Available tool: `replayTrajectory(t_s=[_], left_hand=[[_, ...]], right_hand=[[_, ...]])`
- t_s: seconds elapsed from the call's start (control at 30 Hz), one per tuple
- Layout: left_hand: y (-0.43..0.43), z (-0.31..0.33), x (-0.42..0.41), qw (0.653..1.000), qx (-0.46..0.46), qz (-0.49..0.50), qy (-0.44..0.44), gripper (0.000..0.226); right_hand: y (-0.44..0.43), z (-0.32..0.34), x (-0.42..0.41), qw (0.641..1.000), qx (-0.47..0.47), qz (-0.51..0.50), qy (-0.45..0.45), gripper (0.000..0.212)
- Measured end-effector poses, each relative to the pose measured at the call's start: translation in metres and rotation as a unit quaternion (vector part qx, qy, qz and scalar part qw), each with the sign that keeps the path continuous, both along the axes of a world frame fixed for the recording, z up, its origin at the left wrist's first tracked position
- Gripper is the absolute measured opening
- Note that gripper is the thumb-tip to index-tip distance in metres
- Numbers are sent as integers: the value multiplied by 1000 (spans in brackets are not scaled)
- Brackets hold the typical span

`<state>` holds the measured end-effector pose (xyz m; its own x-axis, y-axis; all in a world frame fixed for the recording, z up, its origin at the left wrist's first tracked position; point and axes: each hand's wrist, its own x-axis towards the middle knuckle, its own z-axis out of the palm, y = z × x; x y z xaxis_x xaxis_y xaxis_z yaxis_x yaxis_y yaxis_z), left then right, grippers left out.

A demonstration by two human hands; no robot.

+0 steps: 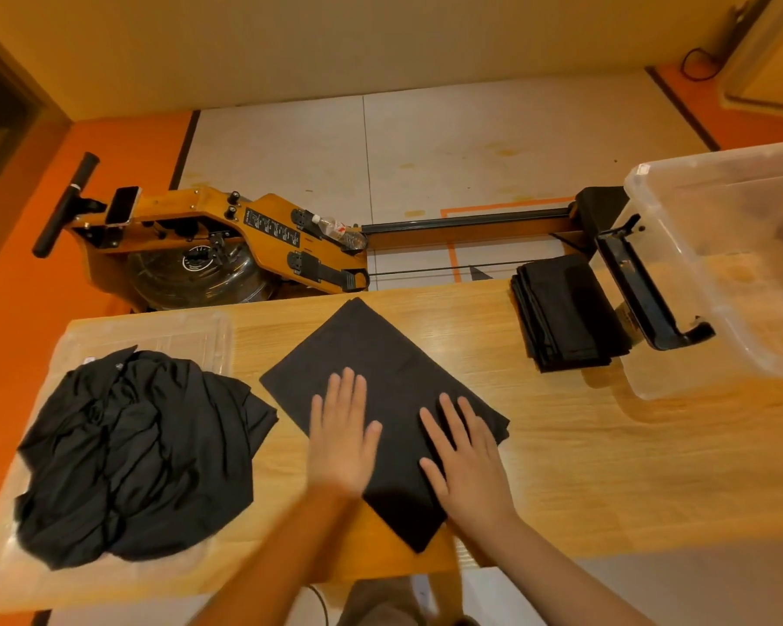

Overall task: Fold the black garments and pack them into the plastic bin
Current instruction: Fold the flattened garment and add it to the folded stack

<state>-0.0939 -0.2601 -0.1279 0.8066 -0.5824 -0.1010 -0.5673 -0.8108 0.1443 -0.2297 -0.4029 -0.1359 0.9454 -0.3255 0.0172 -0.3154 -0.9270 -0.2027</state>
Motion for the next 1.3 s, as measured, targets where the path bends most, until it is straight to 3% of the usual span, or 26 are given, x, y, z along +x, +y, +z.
replayTrajectory(t_s=[0.1, 0.3, 0.43, 0.53, 0.67, 1.0, 1.17, 1.3], left_hand=[[3, -18, -54, 998, 9, -37, 55, 62], [27, -9, -29, 988, 55, -144, -3, 61], [39, 6, -57, 991, -13, -131, 23, 63], [51, 0, -99, 983, -44, -161, 72, 76], [66, -15, -114, 981, 30, -191, 37, 96], [92, -9, -140, 977, 24, -213, 5, 122], [102, 4, -148, 980, -6, -193, 43, 104], [104, 27, -154, 981, -89, -114, 133, 55]], right_hand=[[-18, -9, 0, 998, -5, 46, 35, 57], [12, -10, -46, 996, 29, -29, 80, 60], [32, -4, -70, 997, 26, 33, 64, 74], [18, 0, -70, 992, 8, 106, 65, 84], [3, 2, -73, 985, 5, 124, 119, 90], [14, 0, -112, 987, -6, 155, 39, 98], [10, 11, -125, 987, 59, 146, 40, 89], [4, 20, -138, 981, 135, 138, 27, 47]])
